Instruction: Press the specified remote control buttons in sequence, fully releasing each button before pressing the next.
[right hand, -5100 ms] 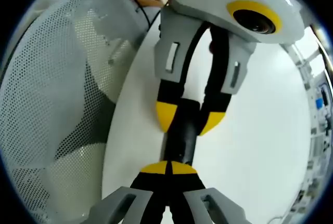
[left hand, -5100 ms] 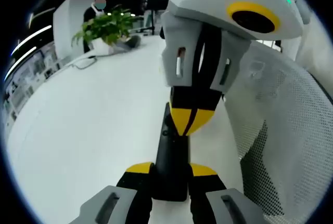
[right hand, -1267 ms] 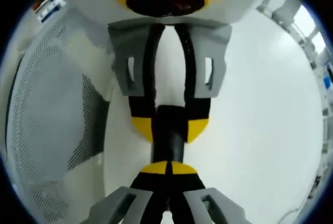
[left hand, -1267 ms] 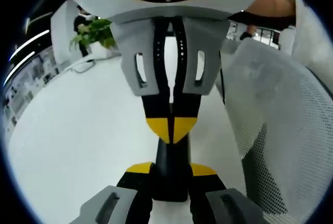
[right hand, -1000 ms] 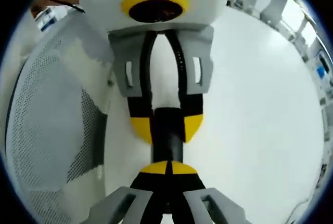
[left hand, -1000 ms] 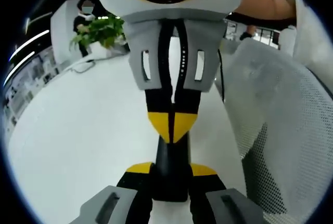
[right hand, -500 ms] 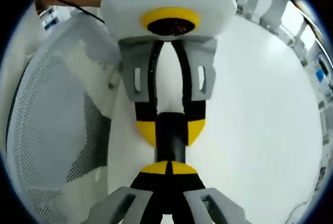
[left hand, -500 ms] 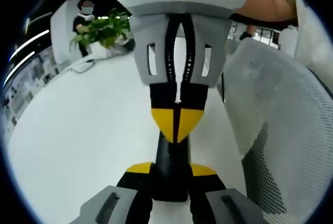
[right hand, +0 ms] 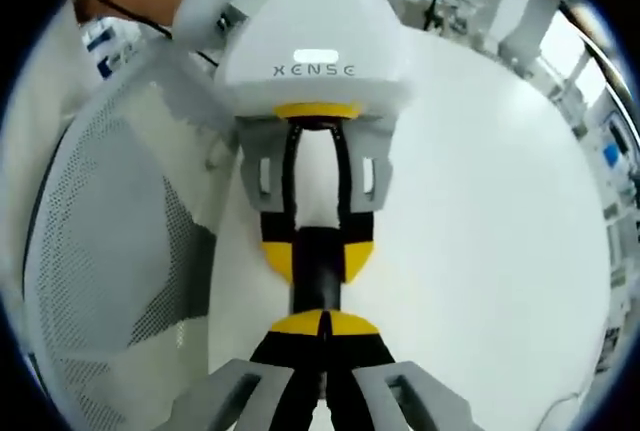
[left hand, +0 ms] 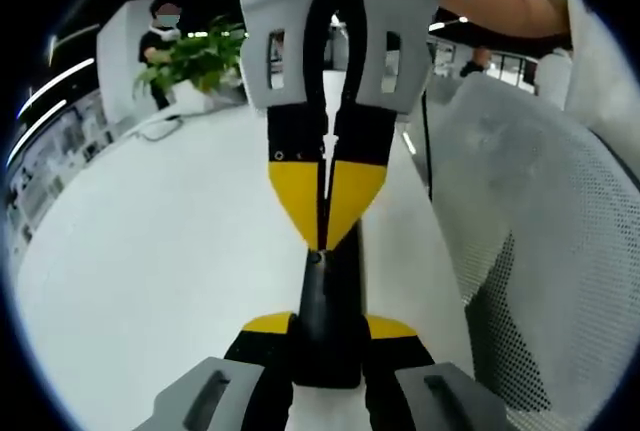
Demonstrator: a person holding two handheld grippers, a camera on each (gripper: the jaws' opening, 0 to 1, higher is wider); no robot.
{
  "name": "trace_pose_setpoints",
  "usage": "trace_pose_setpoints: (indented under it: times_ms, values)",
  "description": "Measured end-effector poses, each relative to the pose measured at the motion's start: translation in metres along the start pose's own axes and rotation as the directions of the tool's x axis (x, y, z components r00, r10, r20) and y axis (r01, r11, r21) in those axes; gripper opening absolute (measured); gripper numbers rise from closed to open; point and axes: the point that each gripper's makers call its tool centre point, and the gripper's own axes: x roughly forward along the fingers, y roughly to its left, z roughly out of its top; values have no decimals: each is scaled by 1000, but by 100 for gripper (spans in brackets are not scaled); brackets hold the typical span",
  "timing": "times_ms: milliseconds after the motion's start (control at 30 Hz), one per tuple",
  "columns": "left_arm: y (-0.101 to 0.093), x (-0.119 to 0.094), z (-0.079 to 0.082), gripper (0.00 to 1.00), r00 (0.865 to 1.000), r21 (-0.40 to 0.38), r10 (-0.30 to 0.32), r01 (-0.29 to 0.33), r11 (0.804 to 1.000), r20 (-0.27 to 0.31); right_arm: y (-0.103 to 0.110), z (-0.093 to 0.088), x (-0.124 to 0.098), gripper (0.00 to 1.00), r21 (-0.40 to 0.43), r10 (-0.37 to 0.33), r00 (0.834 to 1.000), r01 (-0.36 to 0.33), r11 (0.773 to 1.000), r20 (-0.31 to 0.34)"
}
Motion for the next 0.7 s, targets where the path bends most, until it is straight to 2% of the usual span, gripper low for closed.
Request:
trace_pose_setpoints:
  times_ms: [233, 700]
  values:
    - [0, 0, 0, 25, 1000, 0, 0, 0, 1000, 1, 0, 2, 3, 0, -9, 6, 1000, -6, 1000, 0]
    - [1, 1, 0, 25, 1000, -2, 1, -1, 1000, 7, 8, 1, 26, 0, -34, 45, 998, -46, 998, -38]
